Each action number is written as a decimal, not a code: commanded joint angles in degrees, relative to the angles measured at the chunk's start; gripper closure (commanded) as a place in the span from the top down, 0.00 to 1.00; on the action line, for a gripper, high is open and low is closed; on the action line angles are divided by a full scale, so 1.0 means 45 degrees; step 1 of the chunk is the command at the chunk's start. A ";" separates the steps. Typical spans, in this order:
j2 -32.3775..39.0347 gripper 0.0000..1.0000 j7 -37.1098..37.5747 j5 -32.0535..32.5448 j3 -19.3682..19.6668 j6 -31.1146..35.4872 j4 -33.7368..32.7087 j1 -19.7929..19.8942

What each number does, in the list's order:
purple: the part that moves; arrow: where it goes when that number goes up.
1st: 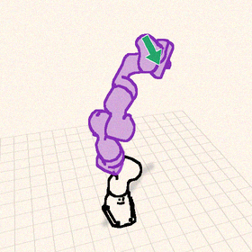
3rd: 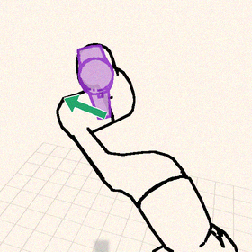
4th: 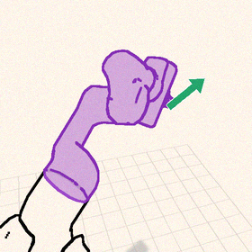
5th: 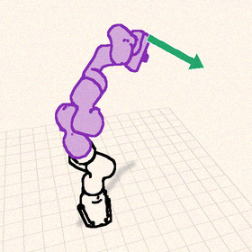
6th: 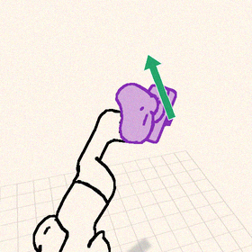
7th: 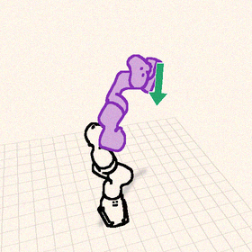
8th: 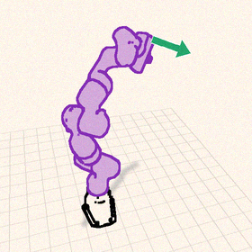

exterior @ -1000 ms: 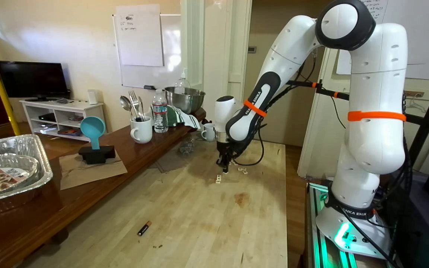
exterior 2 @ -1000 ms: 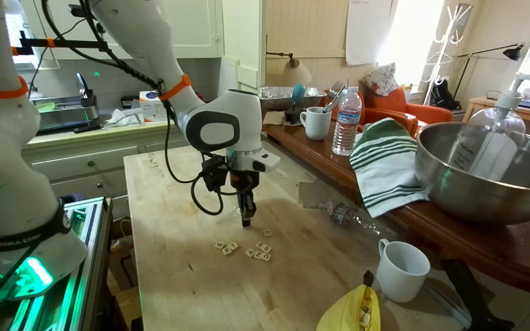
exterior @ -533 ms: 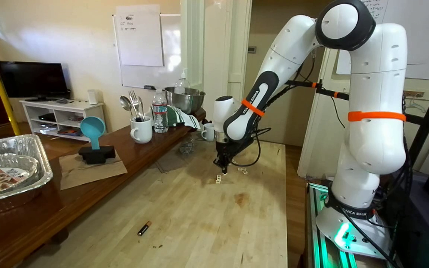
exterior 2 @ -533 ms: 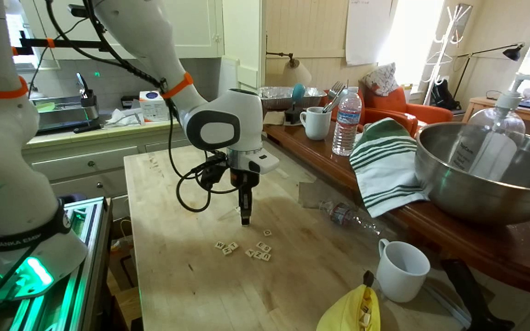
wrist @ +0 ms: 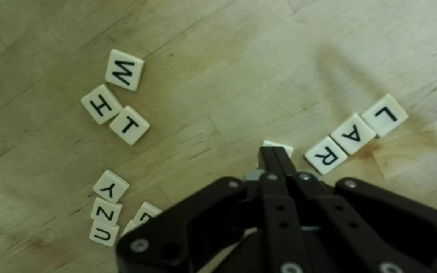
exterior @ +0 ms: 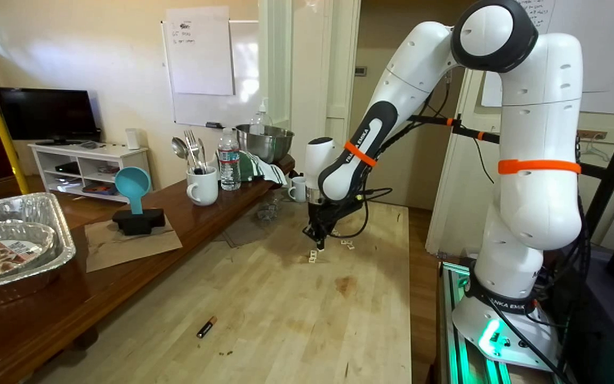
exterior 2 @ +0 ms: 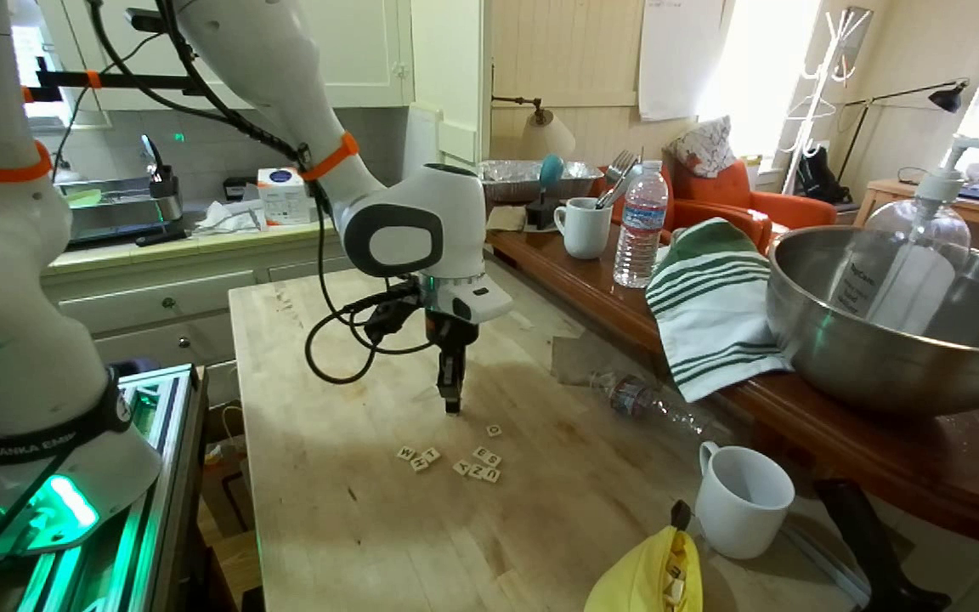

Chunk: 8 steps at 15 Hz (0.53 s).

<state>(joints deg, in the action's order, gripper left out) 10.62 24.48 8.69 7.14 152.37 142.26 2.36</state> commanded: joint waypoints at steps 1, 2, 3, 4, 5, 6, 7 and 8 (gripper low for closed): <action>0.0494 0.00 0.0859 -0.0328 0.0192 0.0035 -0.0317 -0.0254; 0.0517 0.00 0.1003 -0.0347 0.0206 0.0027 -0.0345 -0.0265; 0.0542 0.00 0.1194 -0.0351 0.0237 0.0051 -0.0376 -0.0282; 0.0568 0.00 0.1413 -0.0356 0.0278 0.0070 -0.0409 -0.0302; 0.0597 0.00 0.1509 -0.0443 0.0273 0.0049 -0.0456 -0.0295; 0.0632 0.00 0.1529 -0.0599 0.0235 0.0002 -0.0514 -0.0272; 0.0660 0.00 0.1654 -0.0632 0.0254 0.0018 -0.0547 -0.0291; 0.0700 0.00 0.1779 -0.0681 0.0269 0.0027 -0.0591 -0.0307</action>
<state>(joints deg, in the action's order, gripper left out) 11.34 30.20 7.17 7.51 152.37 141.23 2.19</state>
